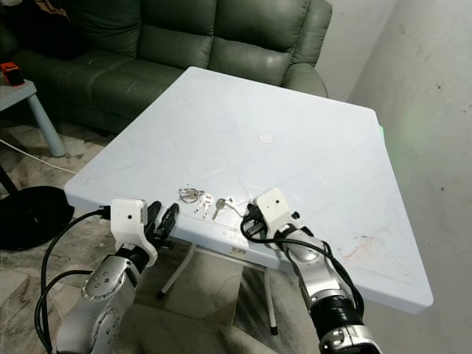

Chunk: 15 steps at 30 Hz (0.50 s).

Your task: Hang keys on a hook

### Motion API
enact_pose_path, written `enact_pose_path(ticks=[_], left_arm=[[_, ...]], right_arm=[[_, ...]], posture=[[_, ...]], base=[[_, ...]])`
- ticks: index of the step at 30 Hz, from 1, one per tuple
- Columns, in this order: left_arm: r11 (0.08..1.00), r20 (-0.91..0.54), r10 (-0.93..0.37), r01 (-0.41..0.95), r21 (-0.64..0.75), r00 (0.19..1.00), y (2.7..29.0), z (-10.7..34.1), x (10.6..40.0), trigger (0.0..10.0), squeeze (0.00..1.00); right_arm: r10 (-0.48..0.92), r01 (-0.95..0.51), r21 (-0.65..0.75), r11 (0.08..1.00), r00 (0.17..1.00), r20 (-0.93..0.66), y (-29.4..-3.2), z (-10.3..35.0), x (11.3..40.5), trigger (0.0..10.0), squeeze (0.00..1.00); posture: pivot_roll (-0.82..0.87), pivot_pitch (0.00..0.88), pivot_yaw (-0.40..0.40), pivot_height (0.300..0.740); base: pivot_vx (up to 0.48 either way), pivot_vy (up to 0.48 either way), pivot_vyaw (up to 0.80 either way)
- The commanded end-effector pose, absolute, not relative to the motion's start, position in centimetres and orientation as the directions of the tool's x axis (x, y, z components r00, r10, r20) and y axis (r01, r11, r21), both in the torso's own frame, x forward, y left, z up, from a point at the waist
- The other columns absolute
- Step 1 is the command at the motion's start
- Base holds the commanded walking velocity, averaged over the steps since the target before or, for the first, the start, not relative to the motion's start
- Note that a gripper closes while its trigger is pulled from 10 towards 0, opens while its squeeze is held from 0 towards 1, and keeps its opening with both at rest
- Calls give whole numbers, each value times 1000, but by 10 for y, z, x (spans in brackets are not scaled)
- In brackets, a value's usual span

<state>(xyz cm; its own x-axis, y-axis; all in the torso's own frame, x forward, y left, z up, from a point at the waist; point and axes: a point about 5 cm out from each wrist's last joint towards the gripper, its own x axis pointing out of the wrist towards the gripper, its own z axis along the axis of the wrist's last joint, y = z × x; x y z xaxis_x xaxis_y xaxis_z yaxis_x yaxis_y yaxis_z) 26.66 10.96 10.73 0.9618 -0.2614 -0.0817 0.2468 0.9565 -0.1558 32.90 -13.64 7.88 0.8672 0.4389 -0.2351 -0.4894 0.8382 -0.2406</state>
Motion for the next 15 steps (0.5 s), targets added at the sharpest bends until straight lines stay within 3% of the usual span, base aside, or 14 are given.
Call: enact_pose_path(ticks=[1,2,3,15], left_arm=[[949,-62,-283,271,-159,957,104,113,268,10000,0],[949,-62,-283,271,-158,957,104,113,268,10000,0],[949,-61,-283,271,-159,957,104,113,269,10000,0],[951,-59,-281,270,-149,958,106,114,273,10000,0]], right_arm=[[415,-467,-273,841,881,-227,-143,81,330,3882,0],[414,-465,-274,842,882,-226,-143,81,331,3882,0],[413,-461,-269,846,884,-216,-144,82,331,0,0],[387,-410,-209,888,911,-144,-147,92,334,0,0]], posture=[[196,0,-145,740],[196,0,-145,740],[196,0,-145,740],[191,0,-138,740]], base=[[0,0,0],[0,0,0],[0,0,0],[0,0,0]])
